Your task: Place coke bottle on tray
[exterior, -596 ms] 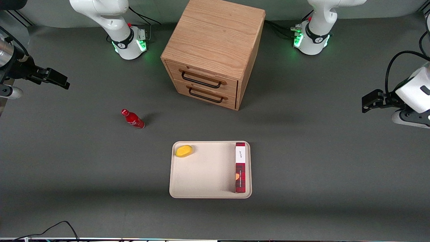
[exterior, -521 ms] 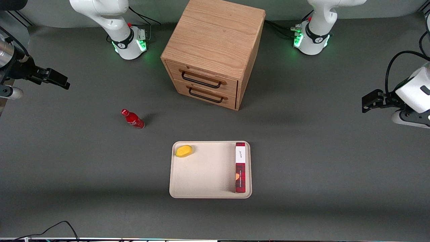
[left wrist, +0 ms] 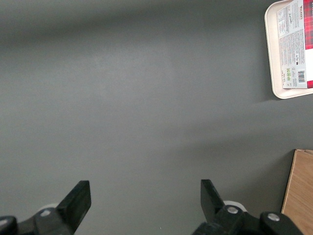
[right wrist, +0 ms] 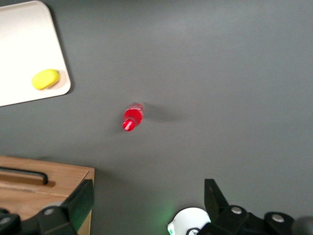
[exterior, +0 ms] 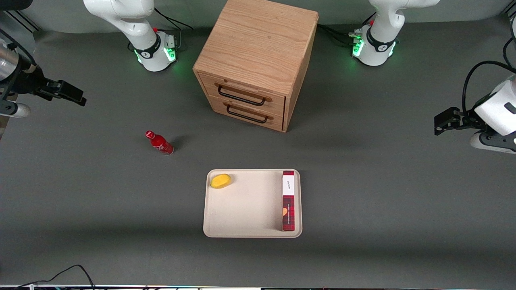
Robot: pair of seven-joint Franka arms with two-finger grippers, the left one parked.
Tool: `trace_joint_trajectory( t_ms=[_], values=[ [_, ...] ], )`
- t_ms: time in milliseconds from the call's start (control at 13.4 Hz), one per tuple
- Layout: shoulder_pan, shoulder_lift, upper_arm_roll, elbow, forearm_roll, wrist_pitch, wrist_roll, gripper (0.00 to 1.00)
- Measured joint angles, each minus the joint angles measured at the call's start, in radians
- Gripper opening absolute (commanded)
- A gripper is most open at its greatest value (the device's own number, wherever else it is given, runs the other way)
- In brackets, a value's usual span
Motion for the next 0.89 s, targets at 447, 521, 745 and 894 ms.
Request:
trace_joint_trajectory(
  t_ms=[447, 521, 745, 894],
  values=[
    [0.008, 0.029, 0.108, -0.308, 0.026, 0.310, 0.061, 1.00],
    [0.008, 0.039, 0.127, -0.394, 0.026, 0.411, 0.083, 1.00],
    [0.007, 0.060, 0.150, -0.578, 0.020, 0.646, 0.107, 1.00],
    [0.002, 0.066, 0.148, -0.629, 0.013, 0.727, 0.107, 1.00]
  ],
)
